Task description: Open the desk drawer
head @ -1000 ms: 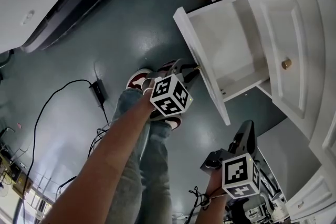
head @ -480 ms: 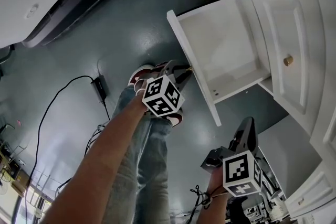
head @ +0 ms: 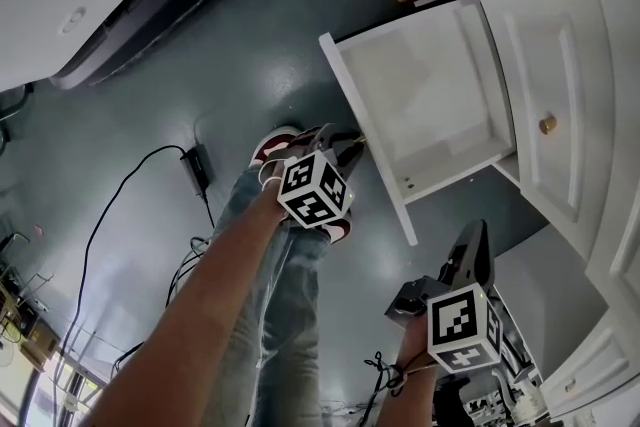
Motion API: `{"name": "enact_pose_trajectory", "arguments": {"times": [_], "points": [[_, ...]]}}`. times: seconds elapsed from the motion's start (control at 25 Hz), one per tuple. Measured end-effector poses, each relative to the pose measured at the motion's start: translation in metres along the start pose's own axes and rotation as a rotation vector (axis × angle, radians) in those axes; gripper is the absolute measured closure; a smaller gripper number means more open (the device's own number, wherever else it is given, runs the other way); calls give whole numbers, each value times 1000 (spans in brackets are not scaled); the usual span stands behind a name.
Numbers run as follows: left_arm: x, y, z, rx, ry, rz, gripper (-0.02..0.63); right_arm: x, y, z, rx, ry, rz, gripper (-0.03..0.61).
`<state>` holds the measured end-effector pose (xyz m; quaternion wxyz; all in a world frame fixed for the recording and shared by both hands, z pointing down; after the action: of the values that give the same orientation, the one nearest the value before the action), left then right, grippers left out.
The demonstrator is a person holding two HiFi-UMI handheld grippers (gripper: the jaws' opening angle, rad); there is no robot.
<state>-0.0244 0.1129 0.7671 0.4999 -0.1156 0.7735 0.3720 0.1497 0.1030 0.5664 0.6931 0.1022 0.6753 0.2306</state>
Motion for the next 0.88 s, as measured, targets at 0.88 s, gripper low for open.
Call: {"name": "enact_pose_trajectory", "arguments": {"times": [0.88], "points": [[89, -32, 0, 51, -65, -5, 495, 60, -21, 12, -83, 7, 28, 571]]}}
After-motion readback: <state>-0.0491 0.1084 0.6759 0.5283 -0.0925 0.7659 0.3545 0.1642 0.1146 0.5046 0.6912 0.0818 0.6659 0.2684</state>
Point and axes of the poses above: the fingertips, and each gripper's own axes: x backward along the fingers, z to its right, y out of its underside, the point moved 3 cm from there along x, backward along the fingers, and after that the axes turned 11 degrees about -z, right-handed, at the moved point
